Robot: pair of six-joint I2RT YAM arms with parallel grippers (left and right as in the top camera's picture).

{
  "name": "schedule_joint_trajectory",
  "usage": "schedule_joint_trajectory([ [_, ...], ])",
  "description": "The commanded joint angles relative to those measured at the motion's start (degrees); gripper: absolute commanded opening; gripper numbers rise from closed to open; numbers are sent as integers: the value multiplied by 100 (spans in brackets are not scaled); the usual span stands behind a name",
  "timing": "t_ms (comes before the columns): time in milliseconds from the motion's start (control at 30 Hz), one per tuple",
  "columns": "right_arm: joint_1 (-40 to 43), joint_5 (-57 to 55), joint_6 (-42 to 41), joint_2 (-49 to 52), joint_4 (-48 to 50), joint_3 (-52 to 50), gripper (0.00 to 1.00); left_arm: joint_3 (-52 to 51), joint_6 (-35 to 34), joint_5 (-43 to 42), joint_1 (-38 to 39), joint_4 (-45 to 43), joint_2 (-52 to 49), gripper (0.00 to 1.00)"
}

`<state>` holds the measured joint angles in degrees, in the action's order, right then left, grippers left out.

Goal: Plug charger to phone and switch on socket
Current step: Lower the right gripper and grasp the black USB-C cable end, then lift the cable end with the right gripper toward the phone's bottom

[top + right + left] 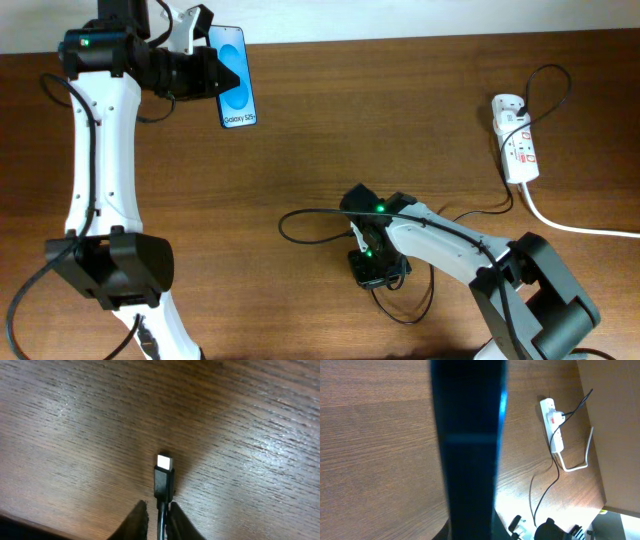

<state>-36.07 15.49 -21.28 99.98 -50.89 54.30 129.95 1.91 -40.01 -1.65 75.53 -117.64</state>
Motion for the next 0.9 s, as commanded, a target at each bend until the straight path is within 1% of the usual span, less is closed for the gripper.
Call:
schedule_joint_trajectory([
  [0,17,-90,-39,70,-4,-52,15,48,-39,-107,-39,-20,44,0],
  [700,13,-92,-63,79,144,-90,16,48,-39,-107,-39,2,44,0],
  [800,13,-92,-63,79,142,-90,14,48,-39,-107,-39,2,46,0],
  [833,13,-90,-63,79,140,-90,9,48,-39,-107,-39,2,44,0],
  [867,13,-90,-63,79,129,-90,9,48,-39,-107,-39,2,46,0],
])
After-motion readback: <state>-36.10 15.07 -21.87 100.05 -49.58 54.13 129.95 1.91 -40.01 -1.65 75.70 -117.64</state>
